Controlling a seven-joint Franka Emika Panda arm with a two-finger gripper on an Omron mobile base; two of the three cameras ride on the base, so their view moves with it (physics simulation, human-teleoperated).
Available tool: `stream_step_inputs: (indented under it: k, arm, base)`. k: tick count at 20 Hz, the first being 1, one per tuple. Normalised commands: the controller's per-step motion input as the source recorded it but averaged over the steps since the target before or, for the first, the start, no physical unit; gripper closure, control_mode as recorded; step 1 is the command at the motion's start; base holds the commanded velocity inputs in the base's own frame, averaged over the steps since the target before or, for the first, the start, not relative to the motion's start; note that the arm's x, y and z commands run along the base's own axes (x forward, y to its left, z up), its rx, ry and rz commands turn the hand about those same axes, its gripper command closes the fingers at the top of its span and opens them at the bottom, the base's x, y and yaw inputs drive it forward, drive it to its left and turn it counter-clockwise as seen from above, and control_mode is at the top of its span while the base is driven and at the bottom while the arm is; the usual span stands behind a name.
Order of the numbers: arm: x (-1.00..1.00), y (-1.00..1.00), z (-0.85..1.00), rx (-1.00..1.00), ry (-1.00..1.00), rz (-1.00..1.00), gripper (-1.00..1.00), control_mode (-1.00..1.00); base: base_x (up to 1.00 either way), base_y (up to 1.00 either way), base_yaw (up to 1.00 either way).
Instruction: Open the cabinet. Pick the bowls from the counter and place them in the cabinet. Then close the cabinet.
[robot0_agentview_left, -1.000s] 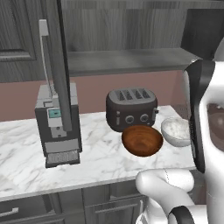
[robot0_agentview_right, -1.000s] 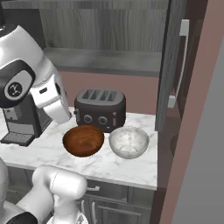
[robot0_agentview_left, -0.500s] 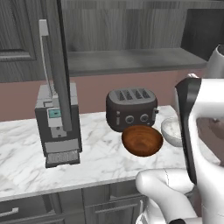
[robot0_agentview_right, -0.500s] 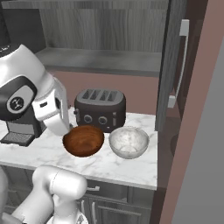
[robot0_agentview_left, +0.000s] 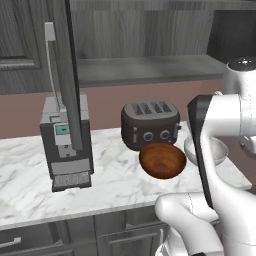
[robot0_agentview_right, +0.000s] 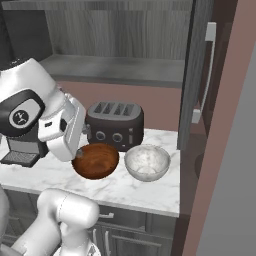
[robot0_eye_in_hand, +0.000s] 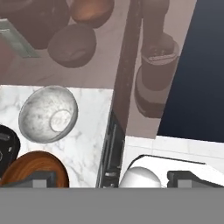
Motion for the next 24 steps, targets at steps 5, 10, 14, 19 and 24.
stream_step_inputs:
  k: [5, 10, 14, 19, 24]
  arm:
    - [0.00, -0.02, -0.11, 0.04, 0.00, -0.04, -1.00, -1.00]
    - [0.00, -0.05, -0.19, 0.00, -0.06, 0.00, -1.00, -1.00]
    - [0.00, -0.19, -0.19, 0.00, 0.00, 0.00, -1.00, -1.00]
    - [0.00, -0.22, -0.26, 0.00, 0.03, 0.00, -1.00, -1.00]
    - [0.01, -0.22, -0.19, 0.00, 0.08, 0.00, -1.00, -1.00]
  base:
    - [0.00, 0.00, 0.00]
    - [0.00, 0.00, 0.00]
    - [0.00, 0.00, 0.00]
    - [0.00, 0.00, 0.00]
    - [0.00, 0.00, 0.00]
